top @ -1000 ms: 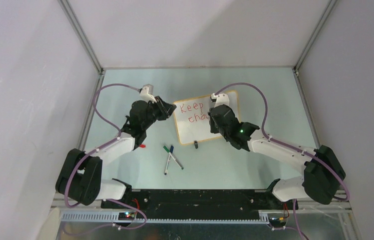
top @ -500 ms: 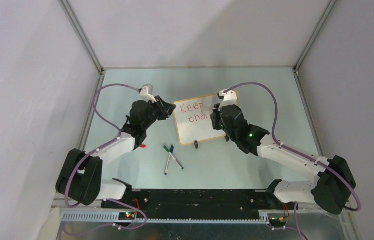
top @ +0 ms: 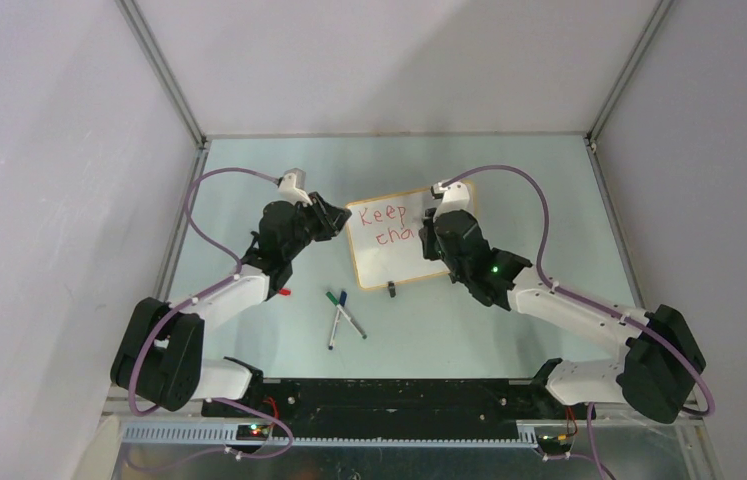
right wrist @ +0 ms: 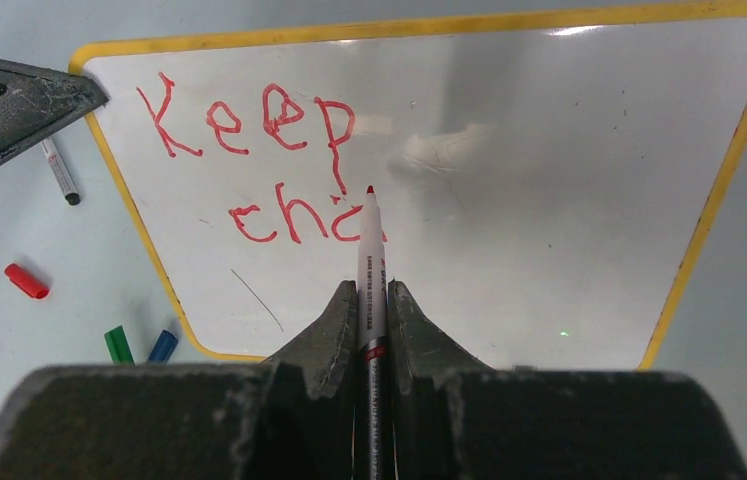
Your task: Write a sentence on the whiteboard
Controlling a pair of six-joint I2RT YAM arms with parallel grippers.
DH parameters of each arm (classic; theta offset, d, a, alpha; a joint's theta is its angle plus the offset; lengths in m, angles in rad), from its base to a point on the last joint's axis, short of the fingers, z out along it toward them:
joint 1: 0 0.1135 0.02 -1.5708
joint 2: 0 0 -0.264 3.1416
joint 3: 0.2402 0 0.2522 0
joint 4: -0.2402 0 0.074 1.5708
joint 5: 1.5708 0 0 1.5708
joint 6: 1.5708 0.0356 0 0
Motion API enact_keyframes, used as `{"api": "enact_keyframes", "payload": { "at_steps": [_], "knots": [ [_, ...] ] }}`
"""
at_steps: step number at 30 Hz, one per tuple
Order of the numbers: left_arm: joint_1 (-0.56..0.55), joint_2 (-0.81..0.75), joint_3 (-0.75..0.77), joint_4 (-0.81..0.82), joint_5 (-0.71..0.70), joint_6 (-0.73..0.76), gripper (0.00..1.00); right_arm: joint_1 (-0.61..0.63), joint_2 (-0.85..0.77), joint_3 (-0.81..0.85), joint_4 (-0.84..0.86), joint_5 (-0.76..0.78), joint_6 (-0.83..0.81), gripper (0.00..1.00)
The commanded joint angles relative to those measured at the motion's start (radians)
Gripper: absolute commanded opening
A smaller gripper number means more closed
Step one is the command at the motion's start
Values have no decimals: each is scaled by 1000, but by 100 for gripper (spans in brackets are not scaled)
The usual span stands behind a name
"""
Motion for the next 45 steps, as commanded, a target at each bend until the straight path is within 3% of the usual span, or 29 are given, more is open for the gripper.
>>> {"api": "enact_keyframes", "payload": {
  "at_steps": [1,17,45],
  "knots": [
    [2,-35,6,25,-22,-3,29,6,-7,3,48,34,-7,0],
    [3,-114,-55,45,-113,-13,30,27,-9,1,80,81,1,0],
    [3,-56,-24,45,-52,-17,33,21,-33,-43,103,48,21,0]
  ]
}}
